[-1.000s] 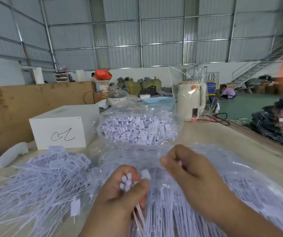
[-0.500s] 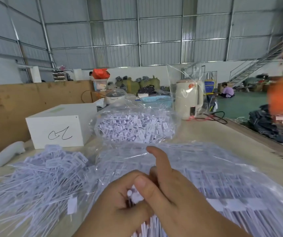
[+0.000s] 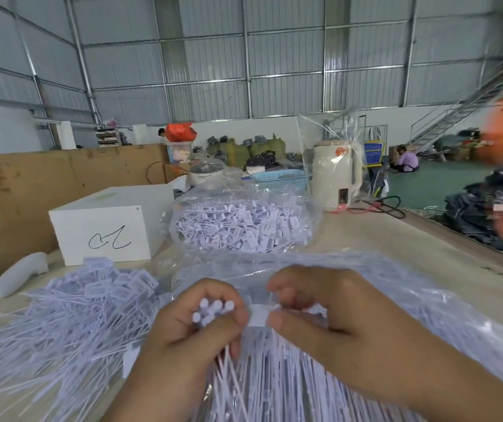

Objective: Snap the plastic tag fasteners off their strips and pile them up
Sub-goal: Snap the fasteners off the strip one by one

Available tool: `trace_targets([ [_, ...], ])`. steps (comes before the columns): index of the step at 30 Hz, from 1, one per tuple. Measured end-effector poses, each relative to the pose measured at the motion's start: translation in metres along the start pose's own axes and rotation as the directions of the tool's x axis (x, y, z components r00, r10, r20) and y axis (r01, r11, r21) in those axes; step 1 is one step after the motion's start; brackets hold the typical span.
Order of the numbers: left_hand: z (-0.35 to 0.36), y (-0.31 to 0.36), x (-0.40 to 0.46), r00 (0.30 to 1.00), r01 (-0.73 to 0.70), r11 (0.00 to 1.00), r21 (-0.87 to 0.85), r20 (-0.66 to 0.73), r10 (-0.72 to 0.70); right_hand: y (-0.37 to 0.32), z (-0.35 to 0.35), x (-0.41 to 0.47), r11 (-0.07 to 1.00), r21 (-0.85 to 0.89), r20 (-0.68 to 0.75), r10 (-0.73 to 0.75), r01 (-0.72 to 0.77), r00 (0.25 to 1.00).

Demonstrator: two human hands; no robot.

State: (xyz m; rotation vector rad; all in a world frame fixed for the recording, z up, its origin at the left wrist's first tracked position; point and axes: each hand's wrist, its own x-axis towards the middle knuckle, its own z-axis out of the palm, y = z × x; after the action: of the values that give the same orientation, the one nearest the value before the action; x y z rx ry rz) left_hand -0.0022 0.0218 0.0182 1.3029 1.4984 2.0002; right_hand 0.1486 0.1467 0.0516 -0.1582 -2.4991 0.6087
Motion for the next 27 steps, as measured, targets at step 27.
trace_targets([
  [27,0.004,0.0,0.006,0.955,0.028,0.977,-0.21,-0.283,-0.089,0.002,0.023,0.015,0.847,0.526,-0.498,0.38,-0.078,0.779],
])
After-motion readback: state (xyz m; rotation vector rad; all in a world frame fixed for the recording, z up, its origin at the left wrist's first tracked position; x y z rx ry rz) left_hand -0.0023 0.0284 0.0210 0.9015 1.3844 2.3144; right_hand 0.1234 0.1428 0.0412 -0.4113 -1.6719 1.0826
